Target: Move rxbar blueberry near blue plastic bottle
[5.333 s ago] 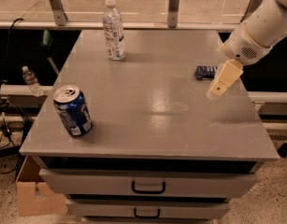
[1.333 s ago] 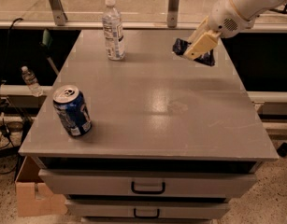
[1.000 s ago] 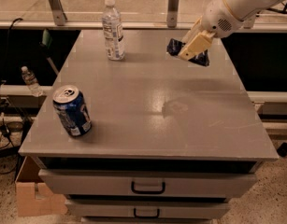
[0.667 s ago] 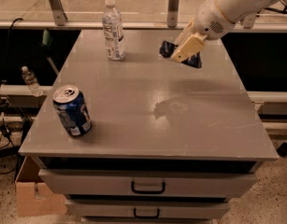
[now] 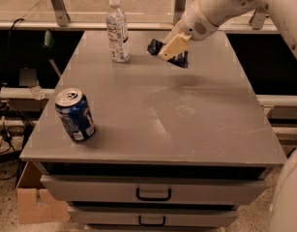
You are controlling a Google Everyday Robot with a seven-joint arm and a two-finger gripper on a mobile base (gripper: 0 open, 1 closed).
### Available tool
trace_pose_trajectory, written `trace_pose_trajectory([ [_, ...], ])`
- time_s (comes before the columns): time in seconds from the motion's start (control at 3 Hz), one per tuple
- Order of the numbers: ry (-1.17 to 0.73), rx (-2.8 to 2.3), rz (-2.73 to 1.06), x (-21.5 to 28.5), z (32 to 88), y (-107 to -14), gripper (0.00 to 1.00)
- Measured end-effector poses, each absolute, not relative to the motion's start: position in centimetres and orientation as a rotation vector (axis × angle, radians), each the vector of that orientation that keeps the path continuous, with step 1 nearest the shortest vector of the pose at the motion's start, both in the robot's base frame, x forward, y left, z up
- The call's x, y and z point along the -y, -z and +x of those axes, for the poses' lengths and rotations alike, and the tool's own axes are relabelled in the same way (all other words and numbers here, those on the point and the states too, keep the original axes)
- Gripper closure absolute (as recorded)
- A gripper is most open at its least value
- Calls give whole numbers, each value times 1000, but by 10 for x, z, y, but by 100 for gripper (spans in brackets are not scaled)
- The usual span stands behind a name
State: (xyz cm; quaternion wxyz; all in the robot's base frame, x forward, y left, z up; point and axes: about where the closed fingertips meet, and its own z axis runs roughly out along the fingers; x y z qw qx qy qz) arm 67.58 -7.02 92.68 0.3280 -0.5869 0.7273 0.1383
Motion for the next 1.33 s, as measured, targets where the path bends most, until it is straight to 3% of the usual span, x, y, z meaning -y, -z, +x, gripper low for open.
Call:
trace_pose_trajectory([
  [1.33,-422,-2026,-1397,12,731,-884,100],
])
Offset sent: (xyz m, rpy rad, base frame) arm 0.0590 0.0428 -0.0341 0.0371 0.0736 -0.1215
